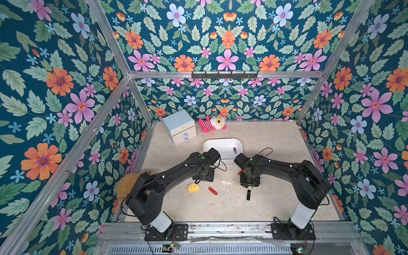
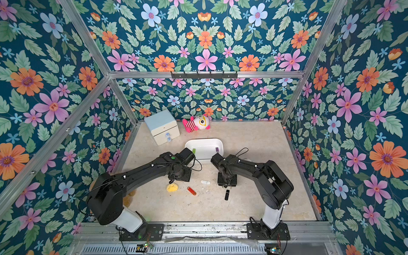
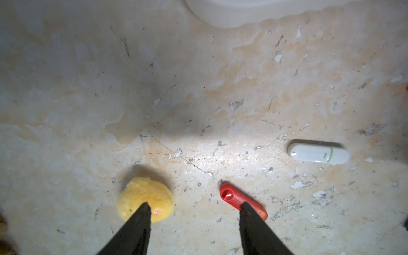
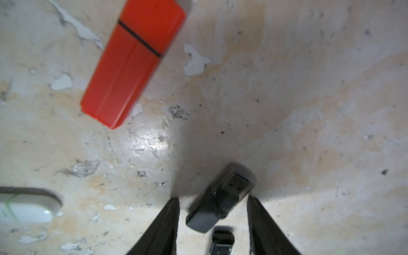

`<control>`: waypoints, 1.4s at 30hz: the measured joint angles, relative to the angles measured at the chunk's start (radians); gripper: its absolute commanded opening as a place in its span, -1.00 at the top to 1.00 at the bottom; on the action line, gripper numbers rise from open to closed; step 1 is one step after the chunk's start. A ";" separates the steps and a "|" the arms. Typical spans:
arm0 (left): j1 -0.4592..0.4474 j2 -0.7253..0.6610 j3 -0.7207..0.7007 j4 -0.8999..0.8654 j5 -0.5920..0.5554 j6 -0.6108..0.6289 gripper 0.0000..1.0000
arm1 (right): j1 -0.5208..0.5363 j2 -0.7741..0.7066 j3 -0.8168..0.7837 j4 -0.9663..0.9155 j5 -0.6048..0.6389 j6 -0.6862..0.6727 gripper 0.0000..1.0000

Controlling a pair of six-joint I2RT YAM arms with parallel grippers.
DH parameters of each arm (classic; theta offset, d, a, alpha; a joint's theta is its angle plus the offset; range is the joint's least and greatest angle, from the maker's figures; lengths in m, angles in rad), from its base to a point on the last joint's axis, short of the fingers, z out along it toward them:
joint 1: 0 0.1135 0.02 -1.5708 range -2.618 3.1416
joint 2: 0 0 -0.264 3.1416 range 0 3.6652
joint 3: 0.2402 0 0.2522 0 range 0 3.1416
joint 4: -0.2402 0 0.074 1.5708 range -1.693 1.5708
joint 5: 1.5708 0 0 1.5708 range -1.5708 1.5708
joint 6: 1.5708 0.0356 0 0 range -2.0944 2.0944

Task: Put the usb flash drive into the storage box
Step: Pick up the USB flash from the center of the board.

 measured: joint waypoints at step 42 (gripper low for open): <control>-0.029 0.011 0.011 -0.011 -0.015 -0.022 -0.33 | -0.036 -0.046 -0.077 0.112 0.023 0.072 0.25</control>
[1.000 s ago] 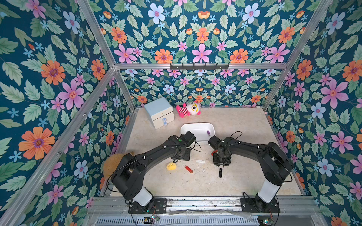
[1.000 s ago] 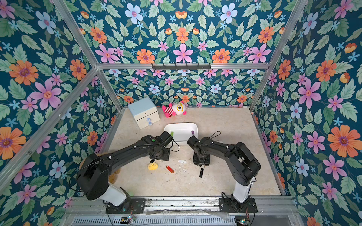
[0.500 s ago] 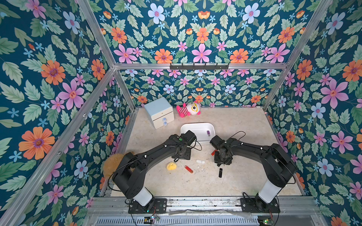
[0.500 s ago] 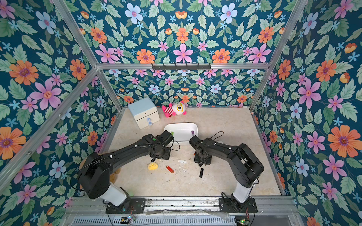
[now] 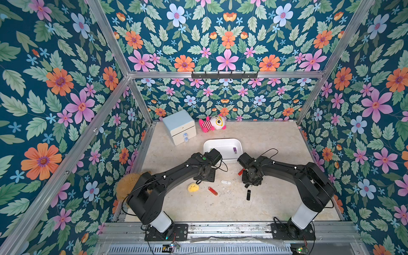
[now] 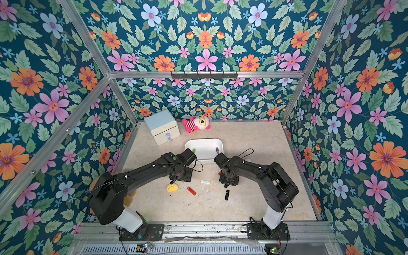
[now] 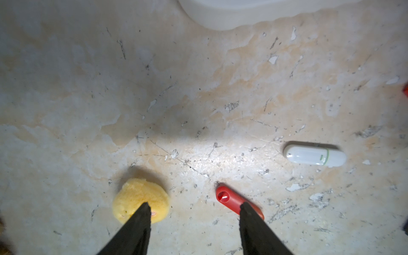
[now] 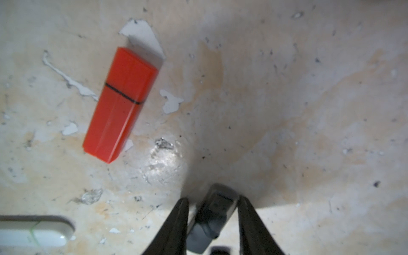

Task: Put the usb flash drive into the storage box
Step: Pick up the USB flash from the center of the board.

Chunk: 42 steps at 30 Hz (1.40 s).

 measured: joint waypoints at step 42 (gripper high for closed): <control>-0.136 0.122 -0.065 0.087 0.065 -0.209 -0.37 | 0.000 0.018 0.009 -0.003 -0.017 -0.027 1.00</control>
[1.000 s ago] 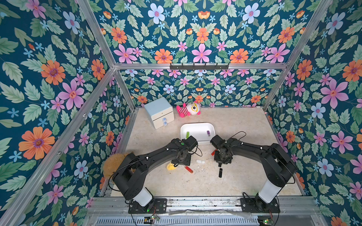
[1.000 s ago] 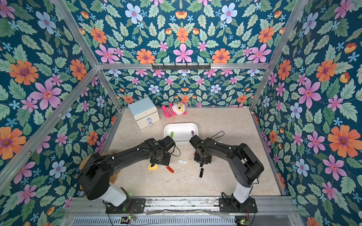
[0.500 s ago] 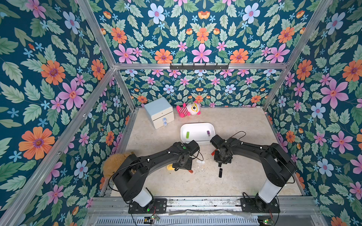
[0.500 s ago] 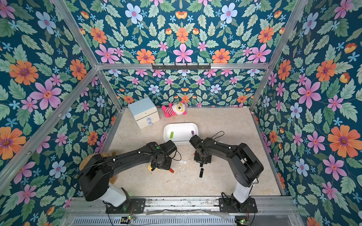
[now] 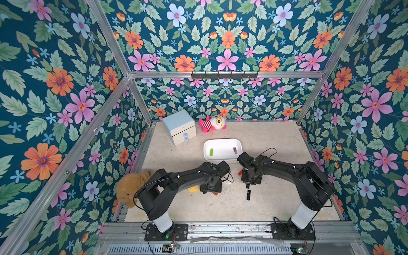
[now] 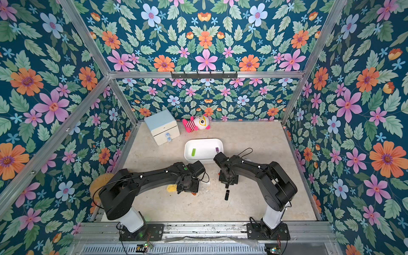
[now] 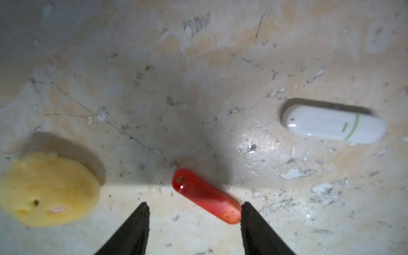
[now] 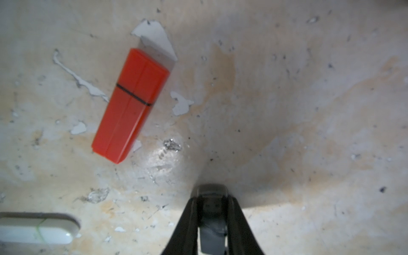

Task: Put the usb flash drive into the storage box
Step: Pick up the USB flash from the center of the board.

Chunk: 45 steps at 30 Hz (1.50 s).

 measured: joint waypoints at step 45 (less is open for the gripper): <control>-0.034 0.003 -0.100 0.119 0.019 -0.029 0.63 | 0.000 0.003 0.039 -0.034 0.000 -0.030 1.00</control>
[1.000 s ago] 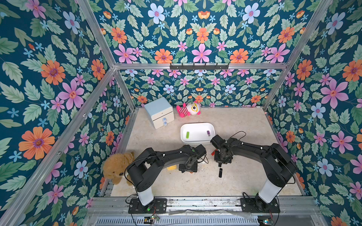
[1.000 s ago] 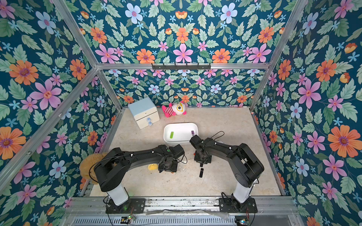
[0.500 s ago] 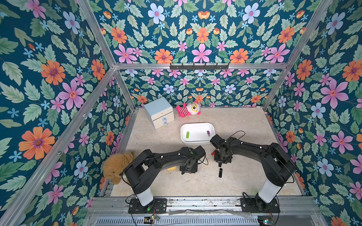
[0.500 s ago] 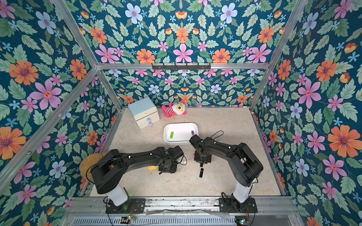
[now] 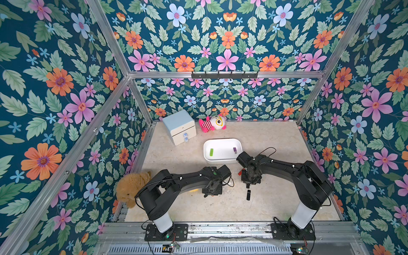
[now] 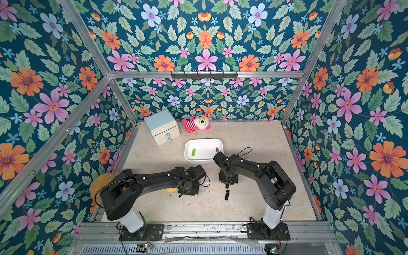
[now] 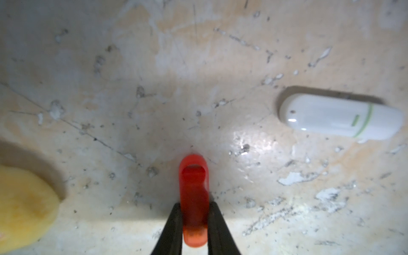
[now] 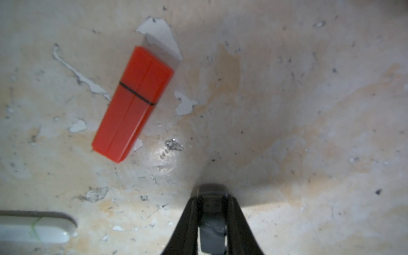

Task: Put the usb flash drive into the storage box
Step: Pick up the USB flash from the center of the board.

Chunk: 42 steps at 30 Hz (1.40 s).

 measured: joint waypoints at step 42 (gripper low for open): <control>0.335 -0.119 0.435 -0.354 -0.066 0.208 1.00 | -0.106 0.416 1.025 -0.374 0.026 -0.291 1.00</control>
